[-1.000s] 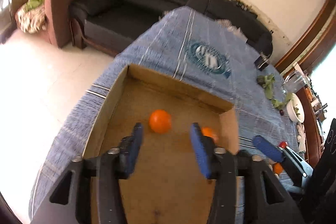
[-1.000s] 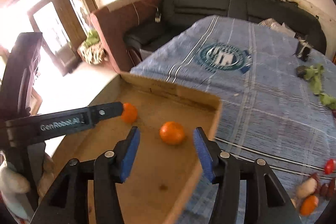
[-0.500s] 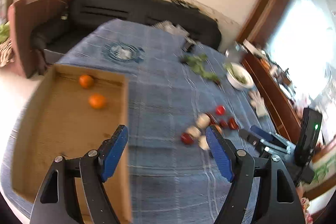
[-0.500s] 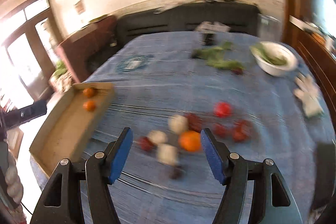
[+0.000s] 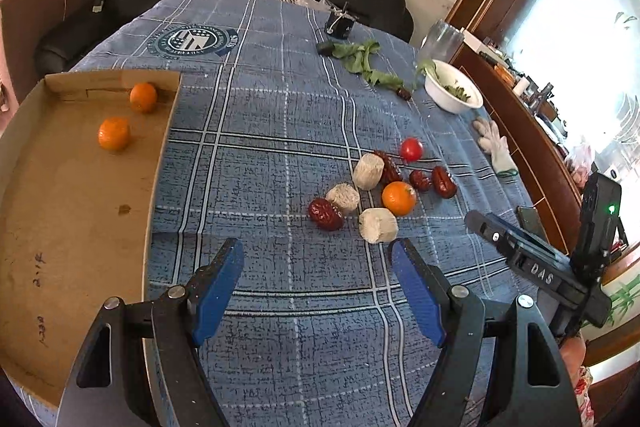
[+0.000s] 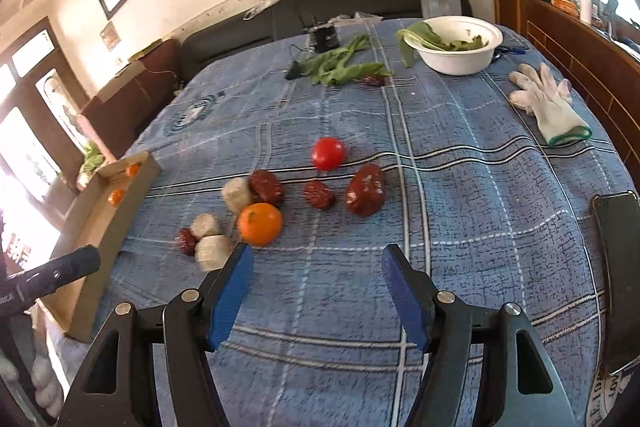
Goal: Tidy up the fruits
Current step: 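Move both open tools back over the remaining fruits, then close the left tool on a red date while the right tool grasps a large date, then carry both dates into the cardboard box, release, and return over the table, then close the left tool on a beige rice cake while the right tool grasps a small date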
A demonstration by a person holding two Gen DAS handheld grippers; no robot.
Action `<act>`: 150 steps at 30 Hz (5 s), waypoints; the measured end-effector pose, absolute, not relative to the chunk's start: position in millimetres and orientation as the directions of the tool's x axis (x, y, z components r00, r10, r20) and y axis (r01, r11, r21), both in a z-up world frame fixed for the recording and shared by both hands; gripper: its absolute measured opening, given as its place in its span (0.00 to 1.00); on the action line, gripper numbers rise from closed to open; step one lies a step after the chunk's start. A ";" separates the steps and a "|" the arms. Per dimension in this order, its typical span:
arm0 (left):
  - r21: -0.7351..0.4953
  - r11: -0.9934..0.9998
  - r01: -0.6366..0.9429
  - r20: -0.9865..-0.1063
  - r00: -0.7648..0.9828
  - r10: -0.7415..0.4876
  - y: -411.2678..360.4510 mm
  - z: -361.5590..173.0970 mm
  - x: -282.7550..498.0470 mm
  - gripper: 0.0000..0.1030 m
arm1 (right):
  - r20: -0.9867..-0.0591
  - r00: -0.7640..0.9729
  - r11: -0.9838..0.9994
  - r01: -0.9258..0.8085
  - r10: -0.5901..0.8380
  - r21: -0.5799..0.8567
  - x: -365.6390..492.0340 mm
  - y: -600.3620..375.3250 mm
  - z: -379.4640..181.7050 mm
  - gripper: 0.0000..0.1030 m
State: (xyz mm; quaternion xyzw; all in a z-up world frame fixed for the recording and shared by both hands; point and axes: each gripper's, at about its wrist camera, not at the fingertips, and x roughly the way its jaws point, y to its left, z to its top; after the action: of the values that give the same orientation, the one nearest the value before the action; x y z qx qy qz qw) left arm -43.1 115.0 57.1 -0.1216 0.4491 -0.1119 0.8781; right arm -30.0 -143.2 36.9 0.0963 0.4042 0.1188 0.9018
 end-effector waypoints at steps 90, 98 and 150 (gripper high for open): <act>-0.297 0.909 -0.291 -0.849 0.516 -0.112 347.7 28.7 45.9 0.28 | -0.775 0.391 0.788 -0.578 0.496 0.212 14.4 194.8 31.1 0.34; -0.351 0.874 -0.336 -0.824 0.554 -0.119 358.9 35.8 34.9 0.47 | -0.780 0.369 0.791 -0.559 0.506 0.249 20.6 200.9 21.9 0.36; -0.246 0.951 0.185 -0.745 0.591 -0.308 72.1 3.3 19.4 0.48 | -0.722 0.625 0.952 -0.131 0.296 0.277 35.3 -114.9 3.1 0.48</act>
State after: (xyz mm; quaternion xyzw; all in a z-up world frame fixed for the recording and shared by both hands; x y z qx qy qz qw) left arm 19.4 72.1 3.3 -0.0716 0.4303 -0.1385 0.8891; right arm 35.3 -114.9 3.1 0.0990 0.4163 0.1190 0.8959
